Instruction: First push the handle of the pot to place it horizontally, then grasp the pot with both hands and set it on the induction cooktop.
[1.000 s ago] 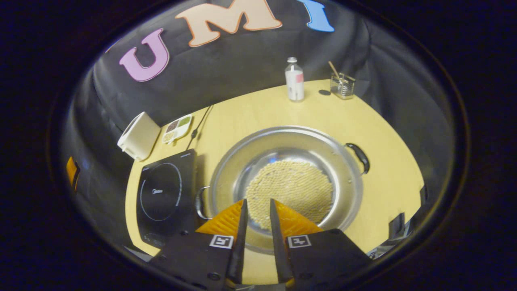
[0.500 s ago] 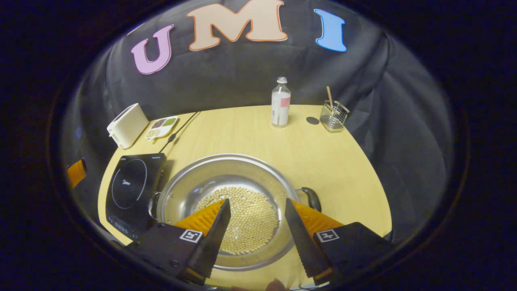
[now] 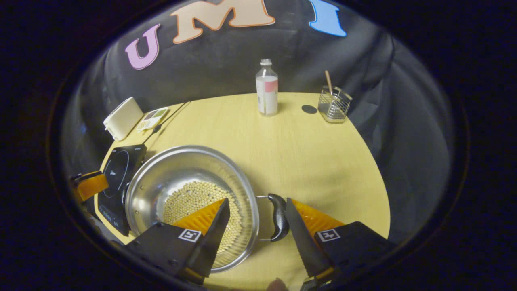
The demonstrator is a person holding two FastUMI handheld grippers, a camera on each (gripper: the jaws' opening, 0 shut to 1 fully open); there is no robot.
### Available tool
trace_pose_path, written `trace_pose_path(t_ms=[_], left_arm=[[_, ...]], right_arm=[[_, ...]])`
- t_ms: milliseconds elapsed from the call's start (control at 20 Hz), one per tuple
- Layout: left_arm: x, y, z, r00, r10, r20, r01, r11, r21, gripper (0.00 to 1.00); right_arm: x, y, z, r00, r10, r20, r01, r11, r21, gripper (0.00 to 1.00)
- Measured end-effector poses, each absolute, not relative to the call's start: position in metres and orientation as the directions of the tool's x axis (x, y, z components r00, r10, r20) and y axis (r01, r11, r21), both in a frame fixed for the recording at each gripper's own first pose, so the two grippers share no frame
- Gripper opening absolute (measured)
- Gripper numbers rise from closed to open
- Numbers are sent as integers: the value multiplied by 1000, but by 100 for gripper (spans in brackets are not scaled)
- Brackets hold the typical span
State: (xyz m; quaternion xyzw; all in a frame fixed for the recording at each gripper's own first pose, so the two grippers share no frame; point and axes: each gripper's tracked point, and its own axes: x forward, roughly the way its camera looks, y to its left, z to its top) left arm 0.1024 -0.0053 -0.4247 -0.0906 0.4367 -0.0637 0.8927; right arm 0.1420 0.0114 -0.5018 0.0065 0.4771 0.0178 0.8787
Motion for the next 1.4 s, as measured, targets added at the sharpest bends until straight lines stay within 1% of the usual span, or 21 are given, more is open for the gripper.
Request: trace_pose_path(t_ms=[150,200,250,450,500,550,600,650,700,800,900,950,1000,1100,1200,1300,1400], left_arm=[[101,-8,-450,575,-156,-803,74,988,-139,89],[101,-8,-458,558,-144,-817,81,990,-119,94],[98,-11,-464,542,-144,-828,85,990,-116,88],[95,-8,-489,494,-116,-862,111,991,-70,85],[92,-7,-499,467,-113,-877,118,991,-65,82],[85,-6,-508,433,-109,-895,111,992,-67,80],[83,-5,-511,421,-114,-900,90,992,-84,79],[89,-5,-512,438,-118,-891,59,993,-103,76],[89,-6,-512,439,-126,-890,34,992,-124,71],[87,-7,-511,438,-154,-886,37,988,-153,66],[86,-8,-512,441,-171,-881,41,984,-171,65],[87,-8,-512,442,-172,-880,34,984,-175,67],[86,-7,-512,444,-170,-879,31,984,-175,65],[88,-6,-512,445,-163,-880,29,985,-168,64],[82,-6,-511,417,-155,-895,22,987,-160,63],[76,-7,-506,414,-170,-894,-2,982,-188,59],[69,-6,-495,428,-194,-883,-22,974,-224,58]], right_arm=[[137,7,-519,510,73,-857,-39,997,61,87],[135,6,-525,500,81,-862,-36,997,72,89],[134,5,-529,493,88,-866,-34,996,82,87],[131,6,-537,470,120,-874,-36,992,117,75],[129,5,-541,461,124,-879,-44,992,117,67],[129,7,-545,458,136,-879,-52,991,126,67],[129,7,-541,460,143,-877,-40,989,141,70],[130,8,-541,460,145,-876,-27,988,150,62],[127,8,-542,462,150,-874,-22,987,157,55],[128,9,-542,468,164,-869,-35,985,167,51],[129,10,-543,470,169,-867,-41,985,170,48],[129,10,-543,470,169,-867,-43,985,169,48],[128,9,-543,470,168,-867,-45,985,166,48],[127,9,-542,459,161,-874,-35,986,163,48],[125,9,-542,445,159,-881,-19,986,168,48],[117,8,-540,434,167,-885,-5,983,183,48],[104,8,-531,437,173,-883,-2,982,191,48]])
